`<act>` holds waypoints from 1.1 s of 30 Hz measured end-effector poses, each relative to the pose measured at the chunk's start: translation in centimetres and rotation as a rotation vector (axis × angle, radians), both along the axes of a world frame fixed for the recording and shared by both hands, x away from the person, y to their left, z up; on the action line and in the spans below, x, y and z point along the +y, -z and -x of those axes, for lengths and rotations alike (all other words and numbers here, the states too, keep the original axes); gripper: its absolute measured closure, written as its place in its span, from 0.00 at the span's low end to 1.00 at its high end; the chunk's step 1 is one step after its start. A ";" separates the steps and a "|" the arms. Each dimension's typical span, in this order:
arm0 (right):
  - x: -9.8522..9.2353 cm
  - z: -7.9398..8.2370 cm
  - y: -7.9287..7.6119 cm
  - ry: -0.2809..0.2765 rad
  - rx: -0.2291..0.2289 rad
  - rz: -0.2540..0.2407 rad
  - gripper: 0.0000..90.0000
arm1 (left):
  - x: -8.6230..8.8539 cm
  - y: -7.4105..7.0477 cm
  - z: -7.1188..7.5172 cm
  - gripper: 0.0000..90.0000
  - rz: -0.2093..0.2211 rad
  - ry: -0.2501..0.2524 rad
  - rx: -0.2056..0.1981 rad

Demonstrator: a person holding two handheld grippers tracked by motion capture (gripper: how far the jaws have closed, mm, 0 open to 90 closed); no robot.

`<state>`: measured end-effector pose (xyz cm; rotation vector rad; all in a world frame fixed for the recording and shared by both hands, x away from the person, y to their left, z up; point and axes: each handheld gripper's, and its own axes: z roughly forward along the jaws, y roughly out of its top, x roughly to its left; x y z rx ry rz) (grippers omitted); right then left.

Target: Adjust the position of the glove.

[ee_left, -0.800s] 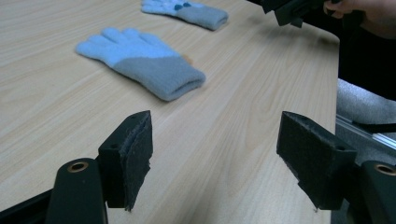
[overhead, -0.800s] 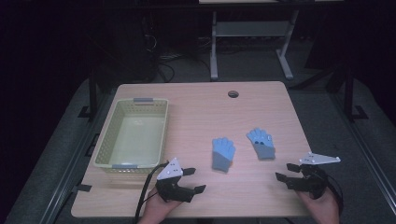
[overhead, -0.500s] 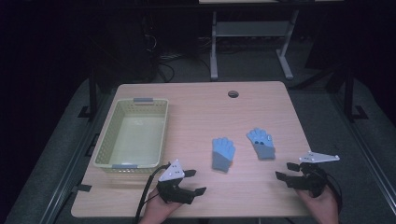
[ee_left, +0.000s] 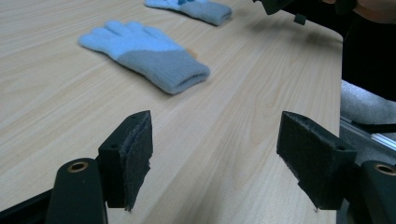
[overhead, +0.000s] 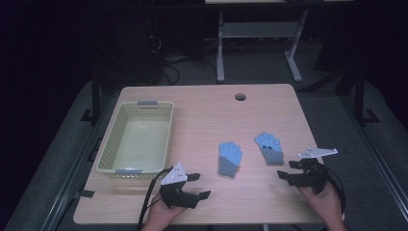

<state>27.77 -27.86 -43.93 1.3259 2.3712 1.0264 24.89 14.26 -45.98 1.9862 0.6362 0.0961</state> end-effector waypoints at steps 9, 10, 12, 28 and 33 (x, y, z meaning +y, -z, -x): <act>1.5 -2.9 -1.8 -0.030 0.003 0.055 0.40 | -0.2 0.0 0.0 0.29 -0.005 -0.011 -0.012; 1.5 -2.9 -1.8 -0.030 0.003 0.055 0.40 | -0.2 0.0 0.0 0.29 -0.005 -0.011 -0.012; 2.3 -3.9 -2.4 -0.042 0.002 0.086 0.41 | -0.2 0.0 0.0 0.29 0.004 -0.009 -0.017; 3.6 -8.7 -2.2 -0.054 0.088 0.175 0.49 | 0.0 -0.4 0.5 0.29 0.017 -0.013 -0.030; 3.8 -9.7 -1.2 -0.049 0.121 0.207 0.52 | -0.2 -0.3 0.6 0.29 0.011 -0.009 -0.031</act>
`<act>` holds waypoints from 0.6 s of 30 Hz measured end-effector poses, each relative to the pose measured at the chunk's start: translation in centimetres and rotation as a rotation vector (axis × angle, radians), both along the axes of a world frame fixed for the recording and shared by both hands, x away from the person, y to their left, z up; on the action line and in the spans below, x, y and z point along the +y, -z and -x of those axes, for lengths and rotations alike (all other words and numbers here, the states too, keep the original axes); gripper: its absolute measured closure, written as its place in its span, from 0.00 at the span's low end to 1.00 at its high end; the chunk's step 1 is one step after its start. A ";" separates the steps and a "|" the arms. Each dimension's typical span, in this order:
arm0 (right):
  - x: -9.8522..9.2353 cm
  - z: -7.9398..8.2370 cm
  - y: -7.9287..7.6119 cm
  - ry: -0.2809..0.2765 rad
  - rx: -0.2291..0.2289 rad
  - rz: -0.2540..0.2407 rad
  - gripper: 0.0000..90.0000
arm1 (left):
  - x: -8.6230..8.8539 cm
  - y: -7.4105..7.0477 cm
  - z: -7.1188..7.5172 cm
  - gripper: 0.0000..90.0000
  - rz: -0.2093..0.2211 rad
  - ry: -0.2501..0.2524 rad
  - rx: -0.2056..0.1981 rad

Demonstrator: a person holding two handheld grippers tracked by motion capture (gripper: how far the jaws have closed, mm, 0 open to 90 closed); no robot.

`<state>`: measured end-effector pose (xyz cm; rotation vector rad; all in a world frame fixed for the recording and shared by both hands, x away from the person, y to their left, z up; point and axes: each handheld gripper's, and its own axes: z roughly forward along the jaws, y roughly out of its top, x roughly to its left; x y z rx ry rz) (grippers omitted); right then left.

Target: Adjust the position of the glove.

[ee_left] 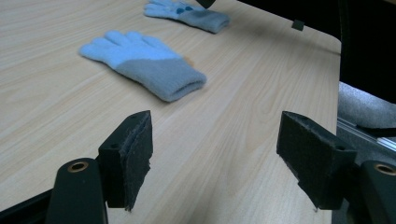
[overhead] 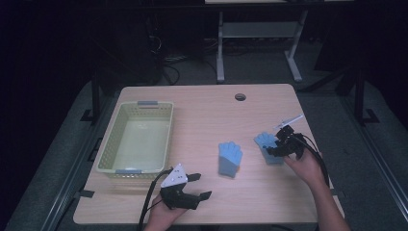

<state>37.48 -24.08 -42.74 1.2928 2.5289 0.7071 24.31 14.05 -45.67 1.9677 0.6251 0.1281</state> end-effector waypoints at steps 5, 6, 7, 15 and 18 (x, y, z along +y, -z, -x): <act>0.1 -0.4 0.7 0.005 0.019 0.017 0.56 | -0.1 -0.1 0.1 0.29 0.023 0.004 0.004; 0.1 -0.6 1.1 0.010 0.035 0.041 0.57 | -0.1 0.0 0.1 0.30 0.020 0.007 0.005; 0.1 -0.7 1.3 0.007 0.043 0.050 0.57 | -0.1 0.0 0.1 0.30 0.020 0.007 0.005; 0.4 -0.8 2.1 0.018 0.045 0.060 0.61 | 0.0 0.0 0.1 0.30 0.022 0.006 0.008; 0.4 -0.8 2.0 0.036 0.060 0.052 0.62 | -0.1 0.0 0.2 0.30 0.020 0.006 0.006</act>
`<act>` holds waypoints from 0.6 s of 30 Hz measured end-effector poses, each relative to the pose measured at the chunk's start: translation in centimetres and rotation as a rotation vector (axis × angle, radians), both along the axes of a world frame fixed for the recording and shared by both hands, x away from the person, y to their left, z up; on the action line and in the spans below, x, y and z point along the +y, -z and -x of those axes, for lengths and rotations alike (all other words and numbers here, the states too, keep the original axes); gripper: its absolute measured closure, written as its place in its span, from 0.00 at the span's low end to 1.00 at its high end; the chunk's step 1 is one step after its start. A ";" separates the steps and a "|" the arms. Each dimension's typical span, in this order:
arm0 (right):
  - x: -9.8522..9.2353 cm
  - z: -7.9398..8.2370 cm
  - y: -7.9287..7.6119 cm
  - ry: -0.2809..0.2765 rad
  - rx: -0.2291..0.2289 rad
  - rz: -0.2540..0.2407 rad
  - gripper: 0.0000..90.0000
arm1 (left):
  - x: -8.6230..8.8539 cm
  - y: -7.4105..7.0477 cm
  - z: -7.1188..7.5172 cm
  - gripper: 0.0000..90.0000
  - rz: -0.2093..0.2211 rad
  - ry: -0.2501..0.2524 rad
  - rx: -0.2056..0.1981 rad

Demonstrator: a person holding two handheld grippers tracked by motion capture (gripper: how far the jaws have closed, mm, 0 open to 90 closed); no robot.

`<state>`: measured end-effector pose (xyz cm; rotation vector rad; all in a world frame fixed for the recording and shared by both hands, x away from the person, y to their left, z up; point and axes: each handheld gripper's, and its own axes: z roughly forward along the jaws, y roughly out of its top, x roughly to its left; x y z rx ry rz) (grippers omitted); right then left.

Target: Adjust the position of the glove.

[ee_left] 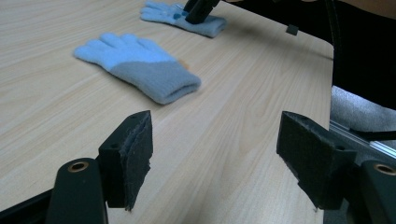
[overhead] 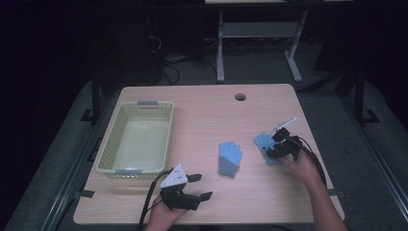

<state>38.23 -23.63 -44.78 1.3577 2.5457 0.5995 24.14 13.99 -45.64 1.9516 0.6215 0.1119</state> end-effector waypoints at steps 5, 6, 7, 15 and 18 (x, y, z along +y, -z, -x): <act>0.0 0.0 0.0 0.013 0.010 -0.012 0.70 | -0.1 0.1 0.1 0.30 -0.011 0.009 0.004; -0.1 0.0 0.0 0.014 0.010 -0.015 0.72 | -0.2 0.1 0.2 0.30 -0.009 0.009 0.005; -0.1 0.0 0.0 0.014 0.010 -0.015 0.72 | -0.2 0.1 0.2 0.30 -0.009 0.009 0.005; -0.3 -0.1 -0.1 0.061 0.045 -0.055 0.86 | -0.1 0.1 0.1 0.30 -0.017 0.011 0.011; -0.5 -0.1 -0.1 0.099 0.065 -0.080 0.90 | -0.2 0.1 0.2 0.30 -0.020 0.015 0.009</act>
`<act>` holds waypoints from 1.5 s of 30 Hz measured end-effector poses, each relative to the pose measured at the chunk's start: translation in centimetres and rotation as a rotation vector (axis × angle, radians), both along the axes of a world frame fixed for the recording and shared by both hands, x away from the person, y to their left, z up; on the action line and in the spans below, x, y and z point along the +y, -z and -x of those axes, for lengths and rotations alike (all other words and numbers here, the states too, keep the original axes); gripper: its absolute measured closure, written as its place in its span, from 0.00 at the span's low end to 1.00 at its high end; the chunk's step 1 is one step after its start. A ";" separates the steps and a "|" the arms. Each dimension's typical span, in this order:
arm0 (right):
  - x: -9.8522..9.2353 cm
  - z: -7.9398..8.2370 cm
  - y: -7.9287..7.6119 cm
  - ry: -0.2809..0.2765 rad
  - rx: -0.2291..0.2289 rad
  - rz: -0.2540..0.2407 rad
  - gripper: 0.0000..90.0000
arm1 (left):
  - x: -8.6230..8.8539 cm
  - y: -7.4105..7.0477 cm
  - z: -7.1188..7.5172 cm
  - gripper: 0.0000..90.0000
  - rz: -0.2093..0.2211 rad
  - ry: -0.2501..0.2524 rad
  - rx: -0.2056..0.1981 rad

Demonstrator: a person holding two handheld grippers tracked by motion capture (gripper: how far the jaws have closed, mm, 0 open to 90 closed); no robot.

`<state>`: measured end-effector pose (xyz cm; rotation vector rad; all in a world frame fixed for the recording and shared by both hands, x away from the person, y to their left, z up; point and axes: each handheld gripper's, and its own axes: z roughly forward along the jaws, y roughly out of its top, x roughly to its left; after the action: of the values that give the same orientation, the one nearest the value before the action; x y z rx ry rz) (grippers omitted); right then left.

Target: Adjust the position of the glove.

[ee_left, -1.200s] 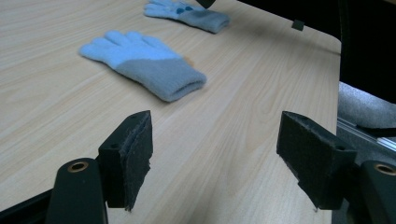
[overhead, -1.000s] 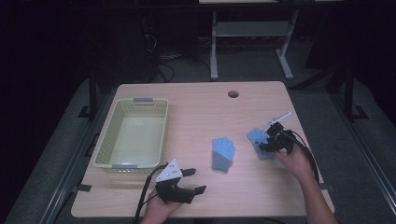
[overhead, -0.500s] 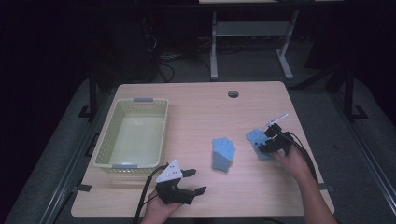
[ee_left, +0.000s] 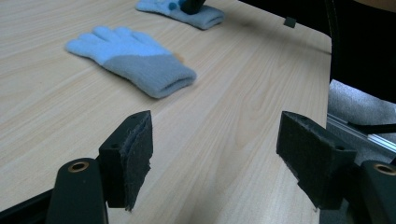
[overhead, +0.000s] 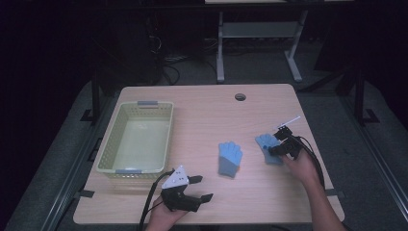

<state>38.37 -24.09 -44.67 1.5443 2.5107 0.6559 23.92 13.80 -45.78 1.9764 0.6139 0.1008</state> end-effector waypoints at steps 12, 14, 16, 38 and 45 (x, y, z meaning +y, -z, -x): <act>-0.1 0.3 -0.7 0.055 0.016 -0.011 0.92 | 0.2 -0.2 0.0 0.30 0.006 -0.008 -0.015; -0.1 0.4 -0.8 0.053 0.012 -0.015 0.92 | 0.2 -0.2 0.0 0.30 0.006 -0.007 -0.014; 0.1 0.6 -1.5 0.051 -0.007 -0.015 0.92 | 0.2 -0.2 0.1 0.30 0.010 -0.007 -0.013; 3.5 2.4 -7.5 -0.019 -0.094 -0.096 0.92 | 0.5 -0.4 0.0 0.30 0.012 -0.022 -0.020; 5.6 2.7 -8.2 -0.061 -0.105 -0.110 0.91 | 0.6 -0.5 0.0 0.30 0.006 -0.019 -0.025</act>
<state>35.71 -18.48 -36.50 1.4311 2.4903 0.8742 23.90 14.39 -45.30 1.9615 0.6158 0.1348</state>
